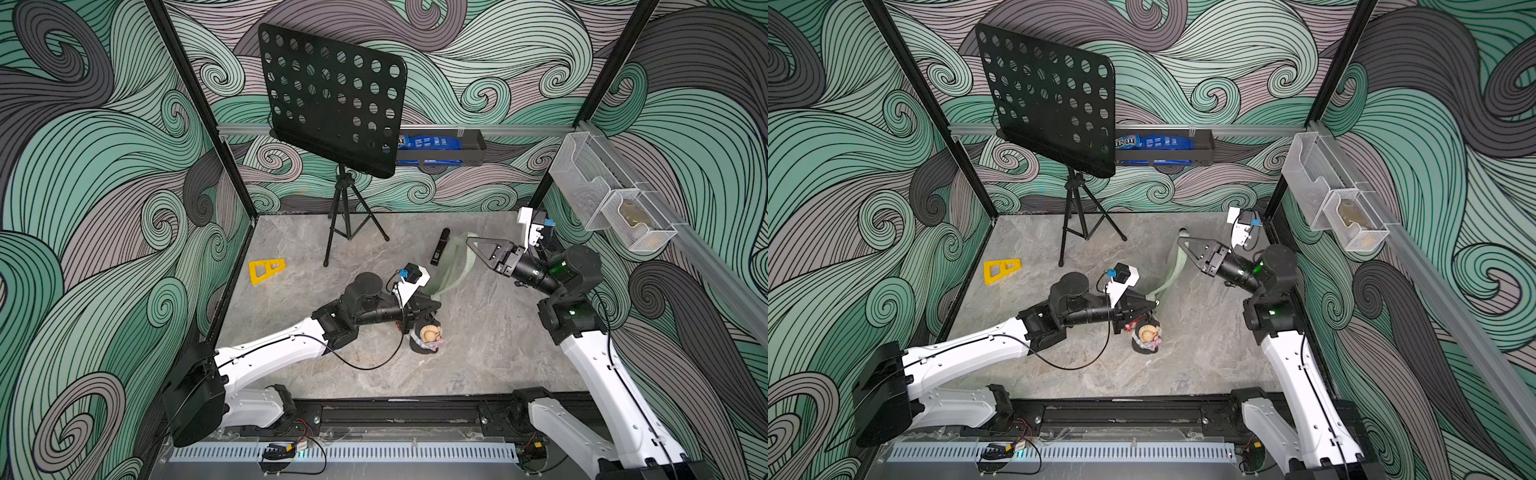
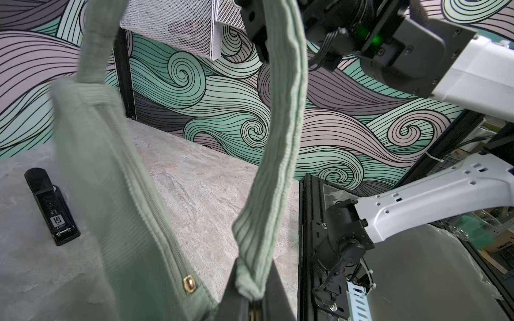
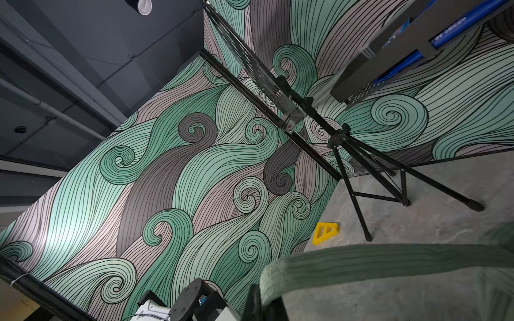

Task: Remove the decoration from the bag
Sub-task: Pick up the bag from the center of the board.

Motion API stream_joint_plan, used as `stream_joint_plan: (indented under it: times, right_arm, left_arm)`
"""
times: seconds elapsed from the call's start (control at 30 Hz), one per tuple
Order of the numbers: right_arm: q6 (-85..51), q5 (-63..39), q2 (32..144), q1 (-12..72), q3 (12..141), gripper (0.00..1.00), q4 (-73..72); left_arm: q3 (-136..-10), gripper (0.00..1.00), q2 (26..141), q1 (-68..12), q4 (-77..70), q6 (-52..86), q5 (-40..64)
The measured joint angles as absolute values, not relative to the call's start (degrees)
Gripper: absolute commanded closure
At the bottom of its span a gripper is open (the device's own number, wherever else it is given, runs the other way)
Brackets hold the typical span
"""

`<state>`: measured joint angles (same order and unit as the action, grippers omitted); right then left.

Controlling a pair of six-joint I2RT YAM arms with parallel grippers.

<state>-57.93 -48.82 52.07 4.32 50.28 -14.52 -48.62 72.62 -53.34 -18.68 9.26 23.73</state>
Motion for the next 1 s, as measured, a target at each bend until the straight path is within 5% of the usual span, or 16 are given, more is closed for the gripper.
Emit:
stream_joint_plan:
  times: [0.13,0.23,0.47,0.67,1.0]
  right_arm:
    - [-58.3,-52.4,49.7,0.3,44.1,0.96,-17.9]
    - [-59.0,-55.1,48.3,-1.6,38.3,0.70,-22.5]
    - [-63.3,-60.6,46.2,-1.8,26.6,0.39,-44.3]
    - [-64.9,-63.9,46.4,4.4,24.1,0.34,-60.9]
    - [-58.2,-65.0,49.6,16.2,27.5,0.25,-62.7]
  left_arm:
    - [-49.7,0.97,71.6,-53.3,-15.7,9.8,24.5]
    - [-52.4,0.97,70.7,-53.0,-12.6,9.9,26.2]
    - [-62.0,0.98,70.4,-49.6,-3.2,9.9,33.8]
    - [-70.2,0.98,72.6,-47.0,4.7,10.1,41.6]
    - [-71.5,1.00,75.1,-47.0,11.8,9.7,47.9]
